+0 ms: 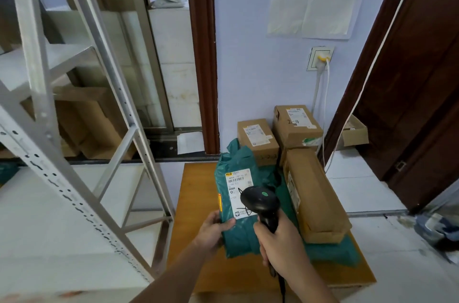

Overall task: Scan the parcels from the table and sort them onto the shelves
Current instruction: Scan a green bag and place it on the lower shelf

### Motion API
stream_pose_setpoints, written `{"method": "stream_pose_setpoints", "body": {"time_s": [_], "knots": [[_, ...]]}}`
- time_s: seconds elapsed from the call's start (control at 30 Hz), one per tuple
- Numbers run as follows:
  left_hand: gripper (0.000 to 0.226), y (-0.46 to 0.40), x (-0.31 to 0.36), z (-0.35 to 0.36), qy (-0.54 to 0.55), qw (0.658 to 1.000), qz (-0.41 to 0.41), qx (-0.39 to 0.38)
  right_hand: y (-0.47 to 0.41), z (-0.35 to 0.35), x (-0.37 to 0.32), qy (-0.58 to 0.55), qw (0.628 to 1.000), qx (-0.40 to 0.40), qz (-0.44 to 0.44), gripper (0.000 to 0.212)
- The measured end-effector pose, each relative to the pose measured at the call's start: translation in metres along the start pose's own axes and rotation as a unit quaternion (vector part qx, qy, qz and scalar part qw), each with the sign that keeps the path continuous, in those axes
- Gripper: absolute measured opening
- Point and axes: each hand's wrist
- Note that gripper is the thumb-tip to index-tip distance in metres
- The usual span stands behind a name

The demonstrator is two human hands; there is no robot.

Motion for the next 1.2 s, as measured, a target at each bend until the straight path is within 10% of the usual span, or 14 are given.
{"method": "stream_pose_setpoints", "body": {"time_s": [0.67, 1.2], "knots": [[0.041, 0.181, -0.049, -0.237, 0.156, 0.971, 0.057, 0.174, 0.072, 0.183, -0.076, 0.073, 0.959, -0.266, -0.07, 0.01], [0.037, 0.403, -0.037, -0.467, 0.244, 0.853, 0.218, 0.407, 0.161, 0.403, -0.18, 0.085, 0.877, -0.437, -0.182, 0.012]]}}
Point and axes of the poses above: each hand's wrist, its own y-axis away from the middle knuckle, its own z-axis out of the palm, x = y × z, and after that the axes turned 3 degrees about -z, right-handed
